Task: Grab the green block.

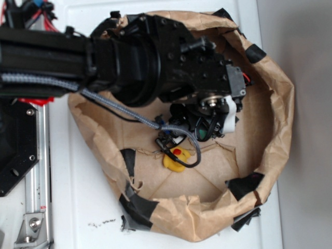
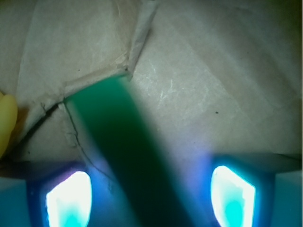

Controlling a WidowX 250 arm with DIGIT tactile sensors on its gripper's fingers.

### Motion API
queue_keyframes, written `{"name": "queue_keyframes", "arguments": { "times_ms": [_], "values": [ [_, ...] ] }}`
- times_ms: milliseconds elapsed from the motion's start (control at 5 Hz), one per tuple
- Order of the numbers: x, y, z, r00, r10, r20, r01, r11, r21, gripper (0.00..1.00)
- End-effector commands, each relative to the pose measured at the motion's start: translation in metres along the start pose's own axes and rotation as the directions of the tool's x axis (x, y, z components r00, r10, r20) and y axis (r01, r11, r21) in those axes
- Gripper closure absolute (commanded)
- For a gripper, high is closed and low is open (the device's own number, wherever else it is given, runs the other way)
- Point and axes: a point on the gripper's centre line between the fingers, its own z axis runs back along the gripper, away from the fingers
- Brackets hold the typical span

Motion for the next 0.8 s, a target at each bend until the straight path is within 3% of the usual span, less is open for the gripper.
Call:
{"name": "queue_keyframes", "arguments": {
  "times_ms": [0, 200, 400, 600],
  "values": [
    [0.026, -0.031, 0.008, 0.999, -0.029, -0.018, 0.029, 0.999, 0.026, 1.0],
    [0.019, -0.03, 0.015, 0.998, 0.02, -0.055, -0.019, 1.0, 0.016, 1.0],
    [0.008, -0.027, 0.036, 0.963, 0.268, -0.013, -0.267, 0.963, 0.039, 1.0],
    [0.006, -0.016, 0.084, 0.895, 0.447, 0.009, -0.446, 0.891, 0.084, 1.0]
  ]
}}
